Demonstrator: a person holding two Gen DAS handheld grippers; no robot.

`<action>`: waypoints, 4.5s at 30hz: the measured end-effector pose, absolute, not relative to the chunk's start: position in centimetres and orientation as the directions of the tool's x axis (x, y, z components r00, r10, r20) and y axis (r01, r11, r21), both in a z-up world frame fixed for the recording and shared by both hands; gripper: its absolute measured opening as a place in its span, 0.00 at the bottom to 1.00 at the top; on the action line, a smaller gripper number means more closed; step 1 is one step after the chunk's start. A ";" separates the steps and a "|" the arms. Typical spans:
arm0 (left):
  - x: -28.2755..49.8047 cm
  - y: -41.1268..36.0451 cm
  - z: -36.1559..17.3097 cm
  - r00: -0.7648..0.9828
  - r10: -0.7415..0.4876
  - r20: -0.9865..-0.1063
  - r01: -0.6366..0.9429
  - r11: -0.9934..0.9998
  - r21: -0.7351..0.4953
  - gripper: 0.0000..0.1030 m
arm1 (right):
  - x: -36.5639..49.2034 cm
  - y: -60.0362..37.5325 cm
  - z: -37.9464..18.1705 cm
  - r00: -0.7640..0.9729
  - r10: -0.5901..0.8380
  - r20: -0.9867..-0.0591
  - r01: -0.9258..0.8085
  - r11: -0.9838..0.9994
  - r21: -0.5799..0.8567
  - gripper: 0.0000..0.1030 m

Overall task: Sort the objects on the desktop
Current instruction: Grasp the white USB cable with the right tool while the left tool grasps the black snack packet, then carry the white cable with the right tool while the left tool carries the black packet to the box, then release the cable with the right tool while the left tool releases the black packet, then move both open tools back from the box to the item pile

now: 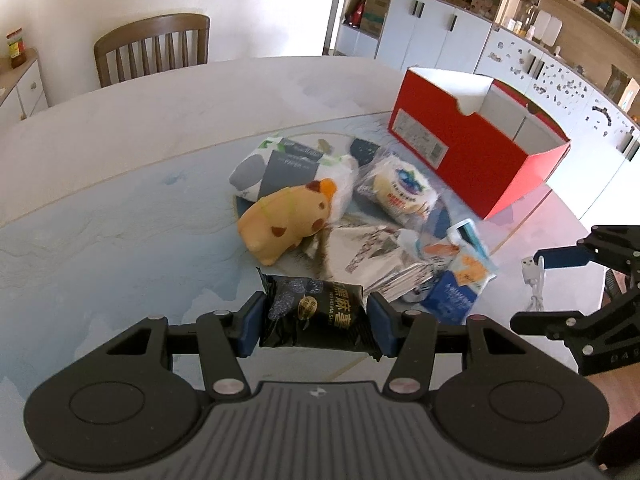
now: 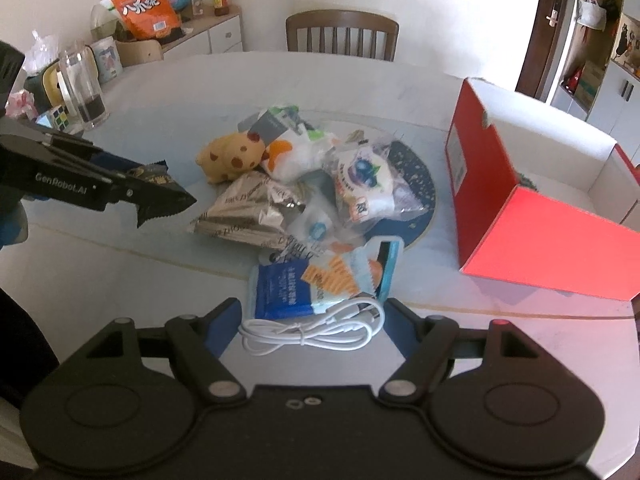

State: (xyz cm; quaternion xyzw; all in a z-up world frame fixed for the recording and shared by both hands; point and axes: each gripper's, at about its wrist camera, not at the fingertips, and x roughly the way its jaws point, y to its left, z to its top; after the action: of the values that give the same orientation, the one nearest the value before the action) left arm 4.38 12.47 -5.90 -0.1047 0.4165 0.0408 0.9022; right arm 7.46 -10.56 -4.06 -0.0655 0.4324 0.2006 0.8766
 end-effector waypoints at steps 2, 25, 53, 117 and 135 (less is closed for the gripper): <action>4.3 12.2 -5.4 0.652 -0.017 -0.758 -0.161 0.974 -0.160 0.52 | 7.6 -10.9 -3.4 0.552 0.297 -0.779 -0.410 0.910 0.057 0.75; 8.1 7.0 -0.5 0.698 -0.018 -0.716 -0.148 0.974 -0.169 0.52 | 13.6 -21.2 2.6 0.617 0.288 -0.732 -0.368 0.928 0.055 0.75; 23.6 -3.2 1.4 0.726 -0.074 -0.684 -0.045 0.987 -0.155 0.52 | 23.1 -31.5 0.9 0.624 0.263 -0.736 -0.400 0.916 -0.012 0.75; 40.1 -8.7 -8.4 0.251 -0.133 -0.959 0.104 0.988 -0.110 0.55 | 35.7 -34.6 -9.2 0.198 0.203 -0.959 -0.387 0.915 0.113 0.81; 38.0 -7.5 -3.6 0.385 -0.148 -0.911 0.077 0.989 -0.128 0.62 | 33.5 -35.7 -5.0 0.281 0.273 -0.920 -0.362 0.918 0.162 0.86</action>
State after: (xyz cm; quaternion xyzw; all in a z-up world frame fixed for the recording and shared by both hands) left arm 37.98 -7.47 -3.64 -0.0323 0.5506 -0.0677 0.8314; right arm 33.45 -35.71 -5.02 -0.0393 0.5659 0.1986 0.7992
